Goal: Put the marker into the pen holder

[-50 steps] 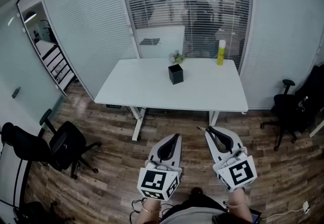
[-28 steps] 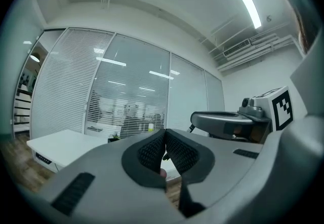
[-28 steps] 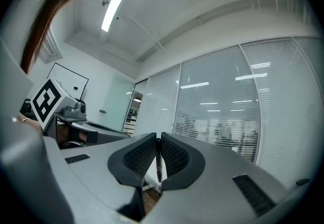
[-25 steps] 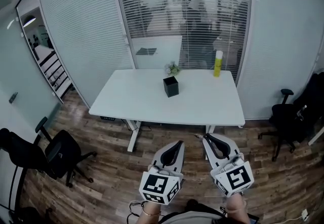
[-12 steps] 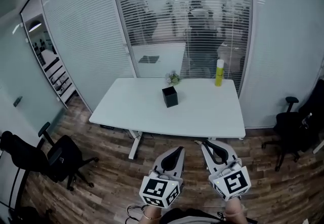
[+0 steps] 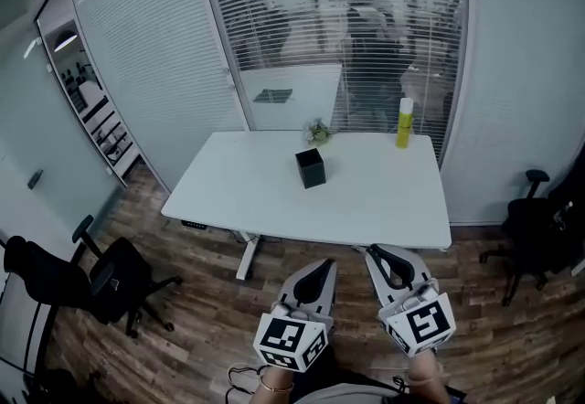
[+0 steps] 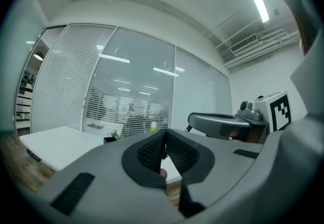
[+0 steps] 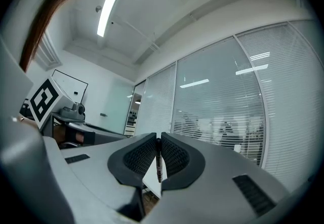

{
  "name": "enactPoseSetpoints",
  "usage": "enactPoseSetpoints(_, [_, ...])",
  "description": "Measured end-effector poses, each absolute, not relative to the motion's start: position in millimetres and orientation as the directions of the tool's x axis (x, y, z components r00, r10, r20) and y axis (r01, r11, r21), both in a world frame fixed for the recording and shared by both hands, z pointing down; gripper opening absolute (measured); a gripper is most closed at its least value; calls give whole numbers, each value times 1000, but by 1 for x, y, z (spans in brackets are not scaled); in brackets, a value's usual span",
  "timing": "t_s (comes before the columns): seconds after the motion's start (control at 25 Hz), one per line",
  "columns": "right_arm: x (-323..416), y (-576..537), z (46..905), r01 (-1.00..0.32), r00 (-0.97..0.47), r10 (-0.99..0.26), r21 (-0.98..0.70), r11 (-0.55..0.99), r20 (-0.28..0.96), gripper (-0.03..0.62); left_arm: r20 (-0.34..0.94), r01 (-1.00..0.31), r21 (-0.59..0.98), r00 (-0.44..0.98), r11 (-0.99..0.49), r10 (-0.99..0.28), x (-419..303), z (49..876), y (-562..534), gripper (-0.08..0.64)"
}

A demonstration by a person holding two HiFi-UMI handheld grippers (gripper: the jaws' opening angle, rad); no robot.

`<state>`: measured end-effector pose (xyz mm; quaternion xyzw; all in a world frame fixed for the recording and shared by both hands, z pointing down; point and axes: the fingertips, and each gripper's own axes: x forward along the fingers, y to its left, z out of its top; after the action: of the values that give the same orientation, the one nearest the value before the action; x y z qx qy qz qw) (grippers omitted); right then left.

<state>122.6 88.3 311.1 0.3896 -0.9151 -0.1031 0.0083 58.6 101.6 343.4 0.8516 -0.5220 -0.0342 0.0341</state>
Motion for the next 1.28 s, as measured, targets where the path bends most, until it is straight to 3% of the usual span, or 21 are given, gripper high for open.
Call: enactPoseSetpoints(1.28, [28,-64,311,-765,-623,-781,250,593,-52,54,-27,-828,104,552,-551,-834,-29,357,-49,20])
